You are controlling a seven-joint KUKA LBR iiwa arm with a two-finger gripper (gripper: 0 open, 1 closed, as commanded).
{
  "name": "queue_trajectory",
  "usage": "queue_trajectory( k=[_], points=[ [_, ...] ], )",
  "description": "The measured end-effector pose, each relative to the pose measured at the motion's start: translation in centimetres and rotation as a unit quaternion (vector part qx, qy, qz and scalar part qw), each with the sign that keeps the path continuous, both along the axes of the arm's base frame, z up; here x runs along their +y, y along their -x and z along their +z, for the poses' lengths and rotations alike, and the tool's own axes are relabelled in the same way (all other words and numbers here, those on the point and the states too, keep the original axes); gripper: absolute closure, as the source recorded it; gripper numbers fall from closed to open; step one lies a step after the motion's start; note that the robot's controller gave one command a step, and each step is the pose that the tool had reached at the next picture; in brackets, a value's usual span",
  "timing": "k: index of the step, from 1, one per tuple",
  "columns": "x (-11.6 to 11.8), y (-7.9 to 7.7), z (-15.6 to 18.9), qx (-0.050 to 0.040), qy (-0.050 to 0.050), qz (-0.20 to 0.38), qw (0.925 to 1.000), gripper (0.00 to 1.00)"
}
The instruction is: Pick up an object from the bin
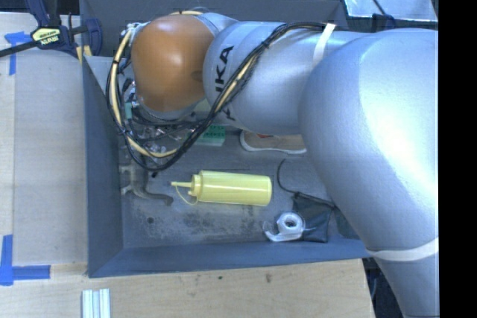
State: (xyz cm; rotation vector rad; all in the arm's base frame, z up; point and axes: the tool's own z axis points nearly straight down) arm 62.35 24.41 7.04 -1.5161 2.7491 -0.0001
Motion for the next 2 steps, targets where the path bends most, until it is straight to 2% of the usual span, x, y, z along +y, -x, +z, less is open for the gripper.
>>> queue_trajectory(
  k=[2],
  points=[
    [-0.1, 0.3, 1.5, 0.0042, 0.001, -0.001, 1.0, 1.0]
  ],
)
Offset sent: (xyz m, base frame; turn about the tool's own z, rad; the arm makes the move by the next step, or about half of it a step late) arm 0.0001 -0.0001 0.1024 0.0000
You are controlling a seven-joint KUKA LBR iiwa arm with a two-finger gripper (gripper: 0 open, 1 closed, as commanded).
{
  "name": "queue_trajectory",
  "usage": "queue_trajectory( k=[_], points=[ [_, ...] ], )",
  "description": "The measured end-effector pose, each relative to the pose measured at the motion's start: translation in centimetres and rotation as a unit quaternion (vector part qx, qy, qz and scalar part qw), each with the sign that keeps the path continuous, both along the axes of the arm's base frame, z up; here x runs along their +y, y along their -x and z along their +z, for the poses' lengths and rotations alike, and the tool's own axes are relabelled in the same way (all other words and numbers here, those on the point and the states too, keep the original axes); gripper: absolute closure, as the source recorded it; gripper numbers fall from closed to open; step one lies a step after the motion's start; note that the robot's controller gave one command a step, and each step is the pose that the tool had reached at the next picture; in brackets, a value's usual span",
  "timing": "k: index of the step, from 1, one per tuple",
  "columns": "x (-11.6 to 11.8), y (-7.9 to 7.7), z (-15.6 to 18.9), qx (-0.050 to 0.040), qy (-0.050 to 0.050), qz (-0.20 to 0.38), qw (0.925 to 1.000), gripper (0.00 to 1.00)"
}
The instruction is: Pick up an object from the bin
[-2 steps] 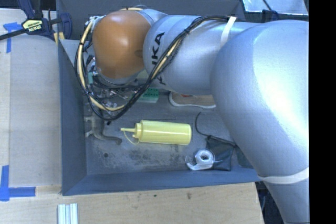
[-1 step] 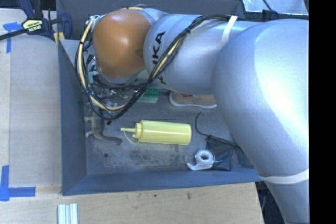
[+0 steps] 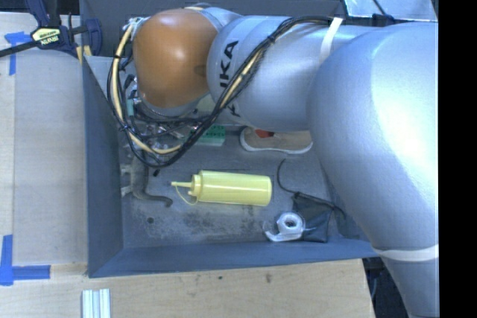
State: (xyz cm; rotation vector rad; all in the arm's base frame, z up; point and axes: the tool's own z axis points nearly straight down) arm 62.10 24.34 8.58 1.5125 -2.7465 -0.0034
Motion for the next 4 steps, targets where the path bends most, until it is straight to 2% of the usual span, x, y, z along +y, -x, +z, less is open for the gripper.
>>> queue_trajectory(
  k=[2, 4],
  points=[
    [0.1, -0.3, 3.6, -0.0063, -0.002, -0.001, 1.0, 1.0],
    [0.1, -0.2, 5.9, -0.0045, -0.002, -0.001, 1.0, 1.0]
  ],
)
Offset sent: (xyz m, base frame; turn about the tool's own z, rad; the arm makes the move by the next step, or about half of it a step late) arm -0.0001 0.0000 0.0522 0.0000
